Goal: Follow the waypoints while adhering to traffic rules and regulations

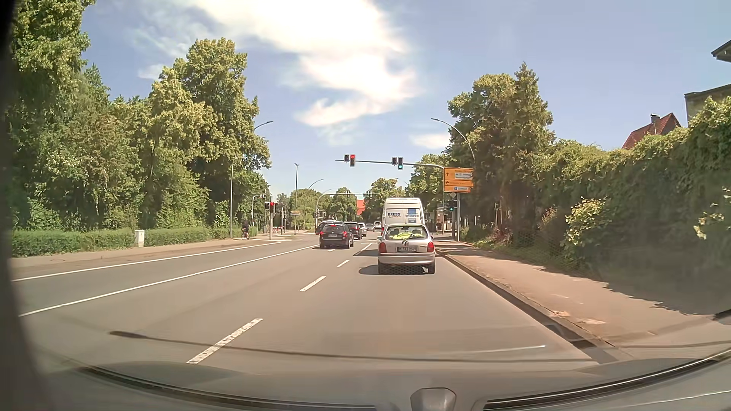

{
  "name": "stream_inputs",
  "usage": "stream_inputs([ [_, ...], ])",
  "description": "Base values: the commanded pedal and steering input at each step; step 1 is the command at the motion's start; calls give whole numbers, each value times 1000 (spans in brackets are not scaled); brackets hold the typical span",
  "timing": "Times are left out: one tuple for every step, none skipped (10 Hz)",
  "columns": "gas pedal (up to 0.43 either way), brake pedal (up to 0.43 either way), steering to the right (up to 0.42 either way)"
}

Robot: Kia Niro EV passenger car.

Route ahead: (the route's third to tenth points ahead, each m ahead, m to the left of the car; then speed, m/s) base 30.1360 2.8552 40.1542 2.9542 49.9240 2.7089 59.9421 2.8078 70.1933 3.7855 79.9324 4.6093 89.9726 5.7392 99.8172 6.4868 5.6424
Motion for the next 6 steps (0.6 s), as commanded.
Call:
stream_inputs([
  [260, 6, 1],
  [260, 6, 2],
  [248, 6, 2],
  [220, 6, 1],
  [177, 6, 2],
  [169, 0, 2],
])
